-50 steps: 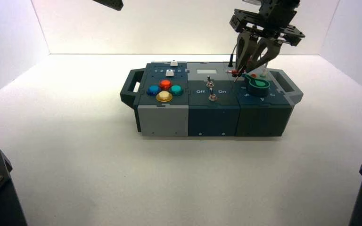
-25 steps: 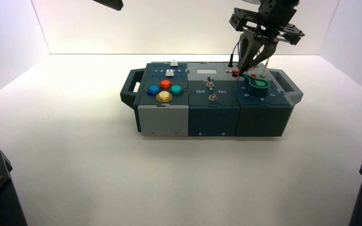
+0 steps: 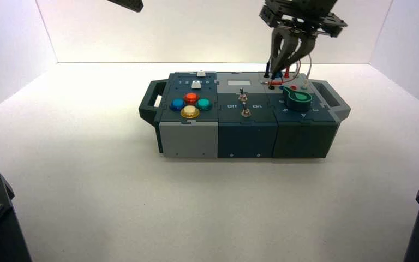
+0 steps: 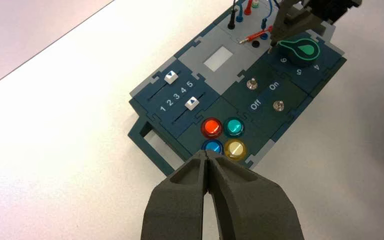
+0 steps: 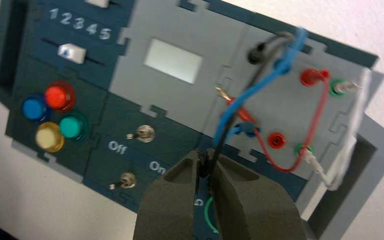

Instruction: Insert the black wire.

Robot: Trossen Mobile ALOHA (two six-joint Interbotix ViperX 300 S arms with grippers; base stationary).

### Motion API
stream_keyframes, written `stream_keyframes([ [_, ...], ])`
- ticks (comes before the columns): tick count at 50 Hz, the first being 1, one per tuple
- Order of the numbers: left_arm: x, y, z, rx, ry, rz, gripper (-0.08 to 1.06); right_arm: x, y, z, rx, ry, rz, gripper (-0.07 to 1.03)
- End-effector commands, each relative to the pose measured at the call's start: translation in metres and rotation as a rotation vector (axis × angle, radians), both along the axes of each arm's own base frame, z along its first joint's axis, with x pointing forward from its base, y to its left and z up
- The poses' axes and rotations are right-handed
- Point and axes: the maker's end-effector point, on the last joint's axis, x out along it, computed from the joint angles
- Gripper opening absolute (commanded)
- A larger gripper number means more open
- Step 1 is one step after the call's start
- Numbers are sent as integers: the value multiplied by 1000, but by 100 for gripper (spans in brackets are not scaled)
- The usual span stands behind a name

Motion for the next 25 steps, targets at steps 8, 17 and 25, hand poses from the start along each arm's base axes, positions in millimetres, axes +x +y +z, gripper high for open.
stream_keyframes([
  [8, 4, -3, 9, -13, -25, -4, -3, 11, 5, 22, -37, -102, 67, -2],
  [17, 4, -3, 10, -13, -26, -7, -3, 9, 7, 25, -79, -141, 125, -2],
  [25, 4, -3, 10, -12, -24, -7, -3, 10, 6, 25, -95, -151, 137, -2],
])
